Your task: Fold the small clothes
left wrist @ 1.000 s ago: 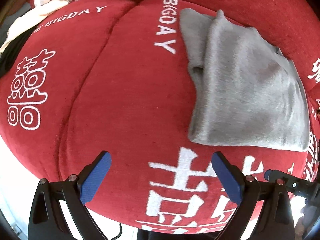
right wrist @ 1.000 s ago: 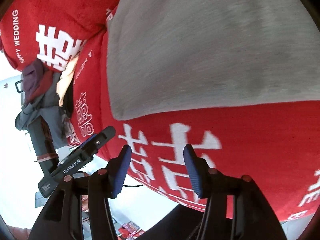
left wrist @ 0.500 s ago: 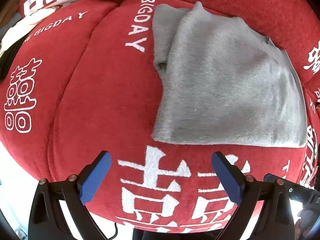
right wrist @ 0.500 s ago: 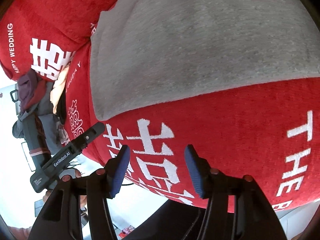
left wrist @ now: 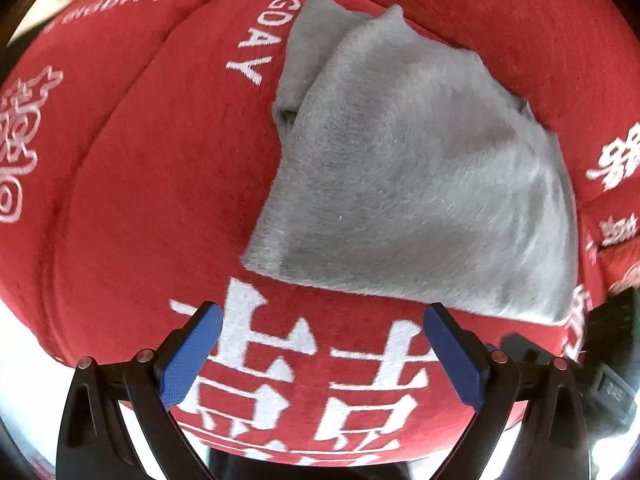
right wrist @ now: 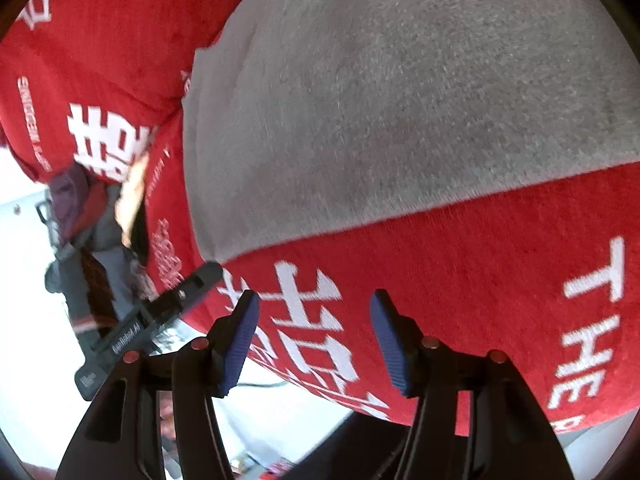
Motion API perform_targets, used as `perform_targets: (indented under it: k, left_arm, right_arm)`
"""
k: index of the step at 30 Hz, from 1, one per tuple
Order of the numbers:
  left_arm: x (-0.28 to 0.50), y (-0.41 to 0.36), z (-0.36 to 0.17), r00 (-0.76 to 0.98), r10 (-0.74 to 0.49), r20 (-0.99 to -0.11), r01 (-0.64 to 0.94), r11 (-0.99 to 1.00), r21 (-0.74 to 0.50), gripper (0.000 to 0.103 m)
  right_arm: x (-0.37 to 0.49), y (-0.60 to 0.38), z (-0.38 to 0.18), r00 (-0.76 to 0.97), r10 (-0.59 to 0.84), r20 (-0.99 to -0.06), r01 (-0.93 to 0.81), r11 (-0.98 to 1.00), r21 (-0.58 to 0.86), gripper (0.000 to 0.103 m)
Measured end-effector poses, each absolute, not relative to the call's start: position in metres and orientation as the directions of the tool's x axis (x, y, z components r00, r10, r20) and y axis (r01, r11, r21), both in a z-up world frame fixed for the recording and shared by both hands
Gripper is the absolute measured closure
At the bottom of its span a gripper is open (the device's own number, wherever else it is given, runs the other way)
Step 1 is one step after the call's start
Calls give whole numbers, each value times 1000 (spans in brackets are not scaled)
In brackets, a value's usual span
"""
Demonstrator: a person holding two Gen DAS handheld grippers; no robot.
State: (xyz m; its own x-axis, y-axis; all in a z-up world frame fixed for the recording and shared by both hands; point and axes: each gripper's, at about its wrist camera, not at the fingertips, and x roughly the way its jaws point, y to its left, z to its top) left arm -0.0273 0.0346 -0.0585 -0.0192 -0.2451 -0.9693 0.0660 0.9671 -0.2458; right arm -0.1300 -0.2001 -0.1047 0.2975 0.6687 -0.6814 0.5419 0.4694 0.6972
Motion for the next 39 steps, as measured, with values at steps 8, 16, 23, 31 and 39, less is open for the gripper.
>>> perform_targets:
  k: [8,16,23,31,39]
  left_arm:
    - [-32,30,-74,-18,-437,-899,-81,897,-434,2]
    - [-22,15,-83,-6,-571,-821,-168,810,-562,2]
    - [11,-9,-90,119,-609,-784,-253,745,-617,2]
    - [43,-20,-80,177,-423,-889,-154,880,-449,85]
    - [19,-73,-40,383,-139,-913,344,939,1,92]
  right_arm:
    - [-112,-198,-145,453,734,-506,597,172,783,39]
    - [-96,-209,-150,560,712,-424,575,34,818,93]
    - [-81,-219,-104,498,727,-473,459,241,855,93]
    - [-80,-203,-111,404,753,-519,474,313,823,94]
    - [-77,-227,-69,292,692,-660,398,540,742,89]
